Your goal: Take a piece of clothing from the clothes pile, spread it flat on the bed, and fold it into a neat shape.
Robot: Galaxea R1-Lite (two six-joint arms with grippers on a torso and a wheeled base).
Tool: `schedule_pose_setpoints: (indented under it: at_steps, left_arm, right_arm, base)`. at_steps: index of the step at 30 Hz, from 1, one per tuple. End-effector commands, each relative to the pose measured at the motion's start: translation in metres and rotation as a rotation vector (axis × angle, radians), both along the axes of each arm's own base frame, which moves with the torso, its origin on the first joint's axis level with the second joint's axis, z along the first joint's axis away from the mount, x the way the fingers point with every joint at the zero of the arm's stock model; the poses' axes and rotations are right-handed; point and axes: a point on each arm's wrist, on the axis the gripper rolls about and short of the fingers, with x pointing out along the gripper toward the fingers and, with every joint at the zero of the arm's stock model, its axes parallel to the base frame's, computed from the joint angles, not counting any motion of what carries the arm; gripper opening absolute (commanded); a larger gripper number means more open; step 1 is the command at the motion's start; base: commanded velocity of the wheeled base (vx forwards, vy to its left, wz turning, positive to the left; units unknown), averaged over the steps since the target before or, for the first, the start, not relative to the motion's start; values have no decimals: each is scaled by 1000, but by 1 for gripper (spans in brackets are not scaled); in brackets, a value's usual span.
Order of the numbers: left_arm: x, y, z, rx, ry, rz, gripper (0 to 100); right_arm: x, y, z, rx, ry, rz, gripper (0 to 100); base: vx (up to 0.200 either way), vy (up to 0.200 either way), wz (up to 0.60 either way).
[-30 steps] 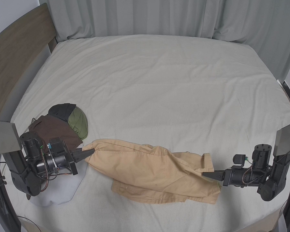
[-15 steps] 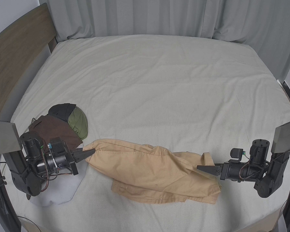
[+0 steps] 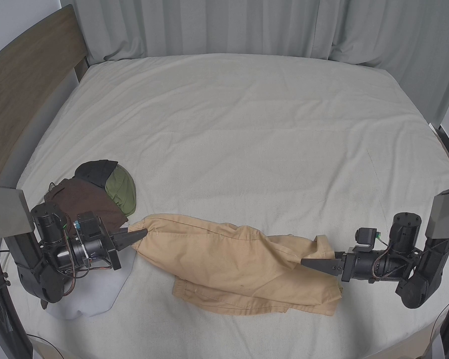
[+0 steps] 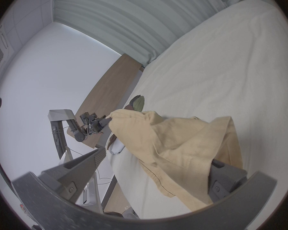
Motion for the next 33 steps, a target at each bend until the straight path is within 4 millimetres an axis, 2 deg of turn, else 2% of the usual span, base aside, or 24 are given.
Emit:
schedule_pose_setpoints:
  at_steps: [1, 4, 7, 13, 23, 30, 31, 33]
  left_arm:
    - [0, 0, 0, 0, -1, 0, 0]
    - [0, 0, 1, 0, -2, 0, 0]
    - [0, 0, 1, 0, -5, 0, 0]
    - [0, 0, 1, 0, -5, 0, 0]
    - [0, 0, 1, 0, -5, 0, 0]
    - [0, 0, 1, 0, -5, 0, 0]
    - [0, 0, 1, 0, -5, 0, 0]
    - [0, 0, 1, 0, -5, 0, 0]
  right_arm:
    - [-5, 2, 18, 19, -62, 15, 100]
    - [-8, 3, 21, 29, -55, 17, 100]
    - [-12, 3, 32, 66, -51, 15, 100]
    - [-12, 1, 30, 65, -39, 6, 100]
    - [-11, 2, 2, 0, 23, 10, 100]
    - [-10, 1, 0, -13, 14, 9, 100]
    - [-9, 1, 0, -11, 12, 7, 0]
    - [-8, 1, 1, -10, 7, 7, 0]
  base:
    - [0, 0, 0]
    - [0, 0, 0]
    - [0, 0, 0]
    - [0, 0, 0]
    - [0, 0, 0]
    - [0, 0, 0]
    - [0, 0, 0]
    - [0, 0, 0]
